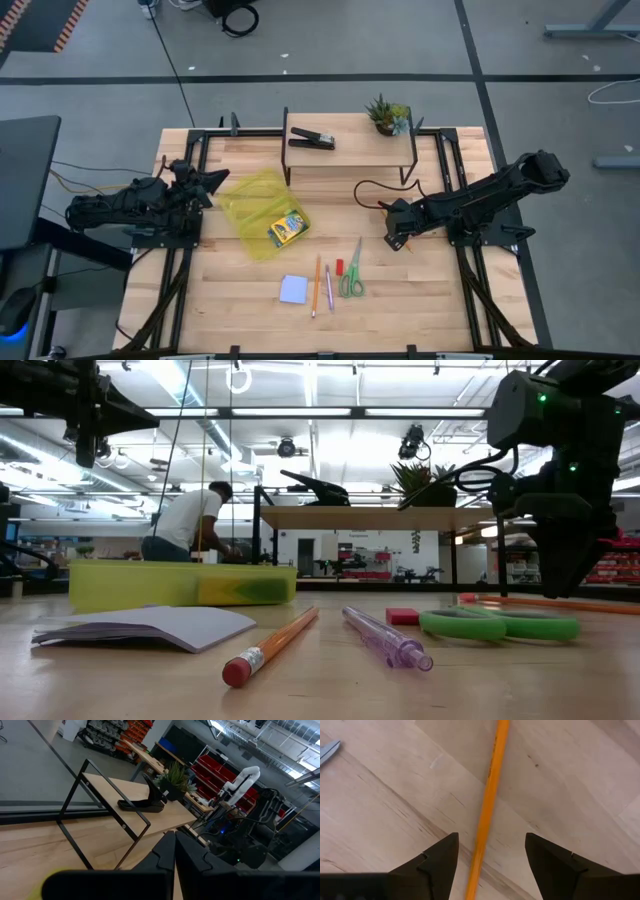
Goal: Pack school essentials
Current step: Put the top orange pencil into the yellow supply box
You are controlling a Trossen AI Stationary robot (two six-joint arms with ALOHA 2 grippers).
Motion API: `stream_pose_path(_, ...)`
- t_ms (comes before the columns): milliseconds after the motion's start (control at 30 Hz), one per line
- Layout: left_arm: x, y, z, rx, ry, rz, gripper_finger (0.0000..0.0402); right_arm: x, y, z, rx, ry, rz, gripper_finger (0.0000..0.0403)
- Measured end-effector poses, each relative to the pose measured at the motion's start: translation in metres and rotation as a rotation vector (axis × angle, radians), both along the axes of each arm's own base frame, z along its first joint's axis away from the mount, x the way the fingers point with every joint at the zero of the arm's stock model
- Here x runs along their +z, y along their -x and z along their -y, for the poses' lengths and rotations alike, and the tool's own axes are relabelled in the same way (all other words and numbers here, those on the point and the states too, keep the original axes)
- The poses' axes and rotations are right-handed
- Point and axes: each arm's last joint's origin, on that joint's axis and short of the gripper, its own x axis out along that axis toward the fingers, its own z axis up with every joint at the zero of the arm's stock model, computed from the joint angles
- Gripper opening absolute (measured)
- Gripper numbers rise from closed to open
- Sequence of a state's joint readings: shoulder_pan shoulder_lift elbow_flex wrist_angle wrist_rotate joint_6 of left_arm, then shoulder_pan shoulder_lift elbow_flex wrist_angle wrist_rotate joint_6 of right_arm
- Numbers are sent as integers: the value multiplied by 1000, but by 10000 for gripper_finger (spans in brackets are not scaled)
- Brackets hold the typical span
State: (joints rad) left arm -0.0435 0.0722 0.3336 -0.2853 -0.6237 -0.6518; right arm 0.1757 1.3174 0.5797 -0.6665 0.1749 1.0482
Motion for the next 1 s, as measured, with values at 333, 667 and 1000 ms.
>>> stream_pose_path(333,0,0,0,0,0,0,22,-3,5,-12,69,39,3,214)
stream_pose_path(667,0,0,0,0,0,-1,13,-17,2,-20,51,38,-45,213)
stream_pose_path(1000,0,0,0,0,1,1,22,-18,2,-20,29,34,-39,196)
